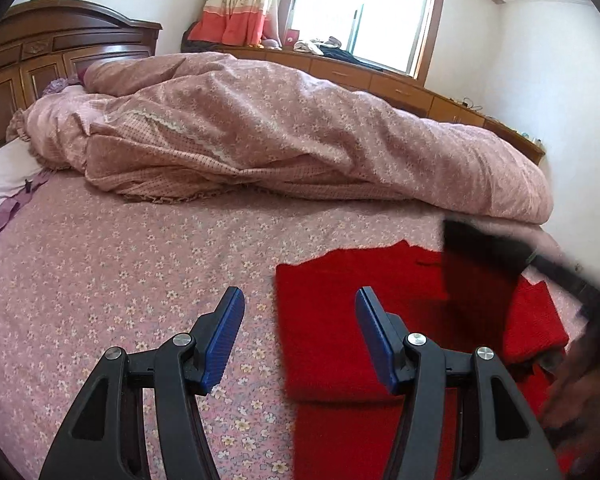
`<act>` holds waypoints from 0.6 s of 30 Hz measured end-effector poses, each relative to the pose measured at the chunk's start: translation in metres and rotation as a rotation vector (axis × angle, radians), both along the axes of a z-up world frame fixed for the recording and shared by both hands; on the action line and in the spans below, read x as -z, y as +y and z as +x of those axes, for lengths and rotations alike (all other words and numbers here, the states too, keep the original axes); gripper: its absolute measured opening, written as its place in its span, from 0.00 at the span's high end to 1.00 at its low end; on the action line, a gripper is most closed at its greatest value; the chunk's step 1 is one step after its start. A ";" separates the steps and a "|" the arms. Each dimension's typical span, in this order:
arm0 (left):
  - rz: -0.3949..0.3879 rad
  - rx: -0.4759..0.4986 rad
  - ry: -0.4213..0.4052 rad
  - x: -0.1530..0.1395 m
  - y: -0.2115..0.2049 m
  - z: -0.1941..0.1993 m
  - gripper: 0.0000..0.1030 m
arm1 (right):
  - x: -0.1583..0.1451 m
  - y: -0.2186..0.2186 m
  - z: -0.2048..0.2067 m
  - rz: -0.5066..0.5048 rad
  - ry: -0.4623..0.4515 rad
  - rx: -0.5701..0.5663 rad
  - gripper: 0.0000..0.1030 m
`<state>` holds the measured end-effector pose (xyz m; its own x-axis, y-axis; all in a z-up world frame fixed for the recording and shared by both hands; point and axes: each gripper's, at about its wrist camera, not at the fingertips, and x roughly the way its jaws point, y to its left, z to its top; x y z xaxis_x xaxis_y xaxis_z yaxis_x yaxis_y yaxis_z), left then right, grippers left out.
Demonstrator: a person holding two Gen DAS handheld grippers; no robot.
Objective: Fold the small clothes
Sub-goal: 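Lay the held sleeve across the cardigan body with the right tool, release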
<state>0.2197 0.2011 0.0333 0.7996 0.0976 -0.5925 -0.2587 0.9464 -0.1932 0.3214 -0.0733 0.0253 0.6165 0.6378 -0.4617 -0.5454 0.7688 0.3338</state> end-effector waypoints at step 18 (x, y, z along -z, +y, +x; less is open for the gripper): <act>0.018 -0.013 0.047 0.008 -0.001 0.008 0.49 | 0.056 0.029 -0.031 -0.087 0.025 -0.160 0.86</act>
<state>0.2280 0.2003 0.0248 0.7697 0.1186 -0.6273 -0.2789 0.9463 -0.1633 0.2903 -0.0441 -0.0307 0.4981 0.6837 -0.5333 -0.6555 0.6995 0.2846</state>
